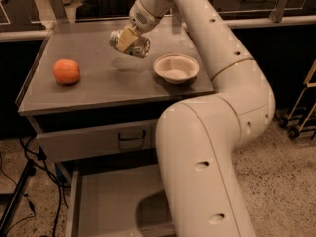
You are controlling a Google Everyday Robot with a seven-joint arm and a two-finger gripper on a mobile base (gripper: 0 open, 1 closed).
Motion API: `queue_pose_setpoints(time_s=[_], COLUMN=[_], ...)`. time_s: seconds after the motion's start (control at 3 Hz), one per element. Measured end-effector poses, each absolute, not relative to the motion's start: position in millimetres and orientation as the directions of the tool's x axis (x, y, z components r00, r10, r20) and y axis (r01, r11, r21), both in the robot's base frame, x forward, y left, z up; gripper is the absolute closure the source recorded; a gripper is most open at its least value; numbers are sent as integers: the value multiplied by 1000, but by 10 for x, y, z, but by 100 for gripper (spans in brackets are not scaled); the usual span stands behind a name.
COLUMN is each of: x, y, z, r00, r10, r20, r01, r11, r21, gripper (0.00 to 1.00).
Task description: Place 7up can into middle drawer
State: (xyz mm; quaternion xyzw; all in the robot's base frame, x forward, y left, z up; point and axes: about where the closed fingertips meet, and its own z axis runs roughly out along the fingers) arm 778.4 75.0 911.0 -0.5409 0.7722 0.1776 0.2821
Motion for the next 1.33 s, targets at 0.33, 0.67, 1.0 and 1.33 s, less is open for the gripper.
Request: queue_pose_setpoints(time_s=[0.33, 0.67, 1.0, 1.33], x=[7554, 7447, 7450, 7253], y=[672, 759, 770, 722], z=[9302, 9140, 9254, 9482], r00=[-237, -244, -224, -227], r10=[-713, -728, -729, -711], r20=[-660, -641, -647, -666], r01=[-937, -944, -946, -942], r11=[347, 329, 321, 335], r21=[-39, -13, -35, -37], gripper=[100, 100, 100, 100])
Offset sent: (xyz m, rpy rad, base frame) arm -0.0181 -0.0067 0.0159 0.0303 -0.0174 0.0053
